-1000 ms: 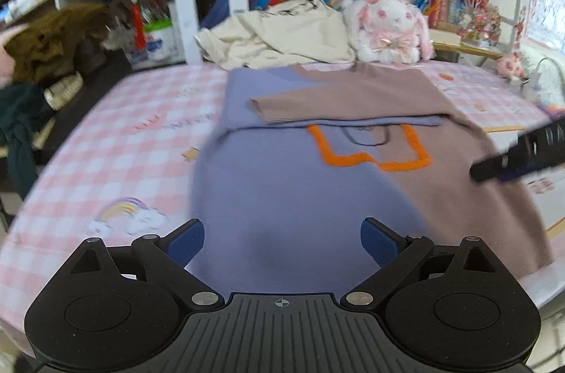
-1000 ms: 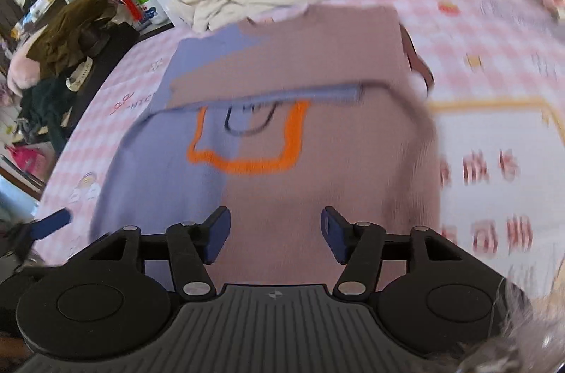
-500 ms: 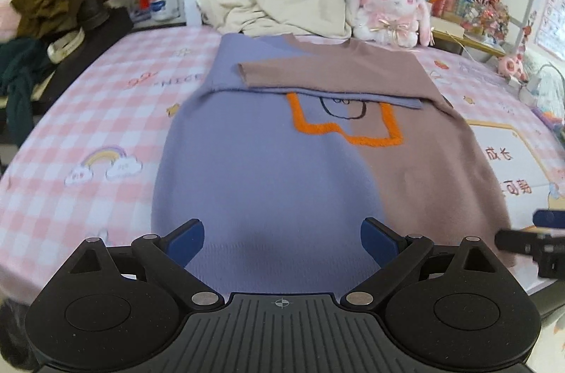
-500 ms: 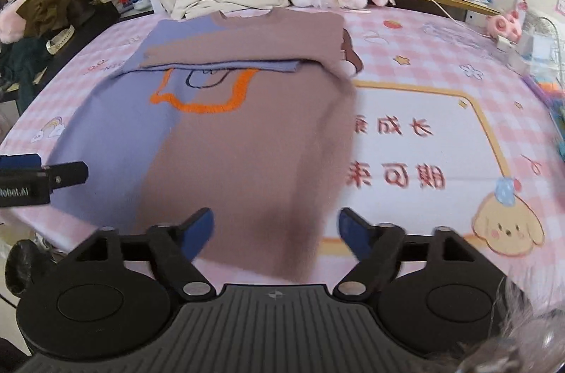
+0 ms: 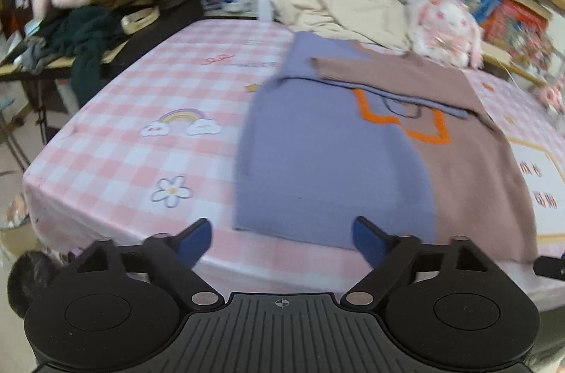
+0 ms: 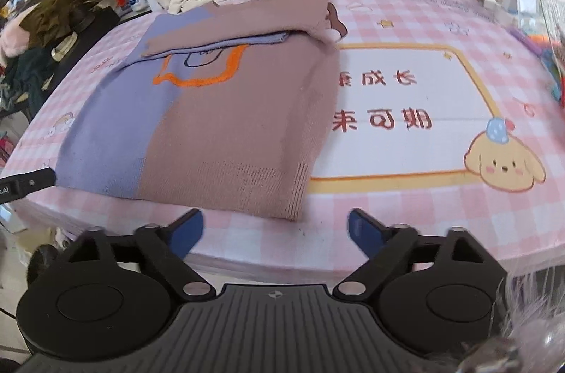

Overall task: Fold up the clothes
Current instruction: 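Move both grippers to the sweater hem and pinch it, then hold the hem with both grippers and lift it toward the collar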

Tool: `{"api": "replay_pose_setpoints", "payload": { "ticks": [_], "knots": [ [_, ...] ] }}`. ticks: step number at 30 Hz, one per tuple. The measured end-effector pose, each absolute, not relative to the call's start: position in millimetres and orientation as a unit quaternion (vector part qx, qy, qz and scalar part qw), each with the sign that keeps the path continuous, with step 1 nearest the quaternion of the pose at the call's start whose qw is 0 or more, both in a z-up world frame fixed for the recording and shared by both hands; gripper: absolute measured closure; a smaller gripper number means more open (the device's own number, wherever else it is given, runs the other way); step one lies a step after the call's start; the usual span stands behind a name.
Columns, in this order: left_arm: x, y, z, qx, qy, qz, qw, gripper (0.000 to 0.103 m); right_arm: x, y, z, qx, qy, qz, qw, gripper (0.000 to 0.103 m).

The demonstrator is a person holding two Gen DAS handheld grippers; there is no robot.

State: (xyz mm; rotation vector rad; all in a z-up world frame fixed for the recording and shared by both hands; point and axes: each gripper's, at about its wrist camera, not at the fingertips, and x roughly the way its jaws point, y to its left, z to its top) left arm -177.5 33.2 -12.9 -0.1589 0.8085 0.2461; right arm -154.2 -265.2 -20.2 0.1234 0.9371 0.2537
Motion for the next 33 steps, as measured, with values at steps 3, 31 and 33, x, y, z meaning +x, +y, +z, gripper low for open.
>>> {"api": "replay_pose_setpoints", "payload": {
  "ticks": [3,31,33],
  "knots": [
    [-170,50,-18,-0.081,0.399,0.125,0.905,0.051,-148,-267,-24,0.075,0.454,0.104,0.882,0.048],
    [-116,77,-14,-0.094,0.399,0.025,0.912,0.096,-122,-243,9,0.139,0.387,0.069,0.909,0.095],
    [-111,84,-25,-0.114,0.422,0.024,0.899,0.095,-117,-245,3,0.154,0.404,0.063,0.9,0.095]
  ]
}}
